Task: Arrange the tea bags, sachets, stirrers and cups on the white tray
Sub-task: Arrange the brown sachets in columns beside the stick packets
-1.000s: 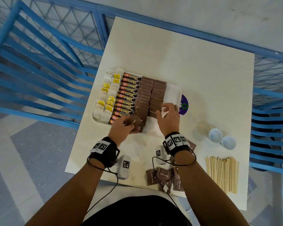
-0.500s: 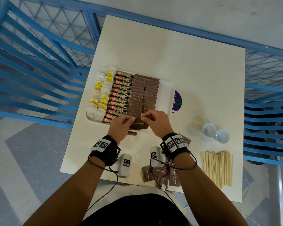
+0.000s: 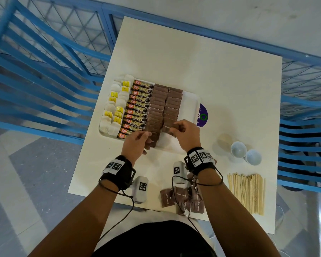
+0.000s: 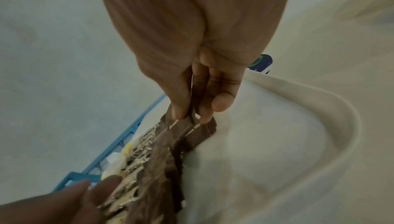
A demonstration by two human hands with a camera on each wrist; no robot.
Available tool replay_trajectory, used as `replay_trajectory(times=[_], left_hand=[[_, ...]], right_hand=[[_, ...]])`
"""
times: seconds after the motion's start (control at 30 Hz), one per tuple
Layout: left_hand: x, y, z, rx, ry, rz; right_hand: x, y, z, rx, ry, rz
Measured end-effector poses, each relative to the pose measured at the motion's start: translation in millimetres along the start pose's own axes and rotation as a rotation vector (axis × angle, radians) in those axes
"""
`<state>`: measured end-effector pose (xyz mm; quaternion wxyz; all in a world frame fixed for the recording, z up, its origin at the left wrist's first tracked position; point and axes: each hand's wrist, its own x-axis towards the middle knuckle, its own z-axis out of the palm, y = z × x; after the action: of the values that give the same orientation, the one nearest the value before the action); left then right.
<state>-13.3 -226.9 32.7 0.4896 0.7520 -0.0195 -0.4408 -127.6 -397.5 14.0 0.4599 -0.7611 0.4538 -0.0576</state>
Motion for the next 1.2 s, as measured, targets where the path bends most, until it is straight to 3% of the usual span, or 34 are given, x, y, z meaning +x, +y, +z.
replay_trajectory(times=[0.43,0.8,0.97,1.07,1.13,1.2], left_hand=[[-12,-12,-4,-0.002,-0.014,-0.033],[-22,-27,0,0.108,-0.042,-0.003],[-32,-41,13,0.328,-0.237,0.093],[-39,-49,25,0.549,-0.44,0.147],[-45,-59,34,0.715,-0.565,0.182],[-51,-69,43,0.93,-0.613,0.316]], right_hand=[[7,8,20,-0.139,0.094,-0.003],[-22,9,3,-0.043,0.172,-0.041],[-64,18,-22,-0.083,0.049,-0.005],[-96,26,-32,-0.08,0.007,0.071],[-120,35,-36,-0.071,0.021,0.122],[-145,48,-36,-0.077,0.092,0.156]])
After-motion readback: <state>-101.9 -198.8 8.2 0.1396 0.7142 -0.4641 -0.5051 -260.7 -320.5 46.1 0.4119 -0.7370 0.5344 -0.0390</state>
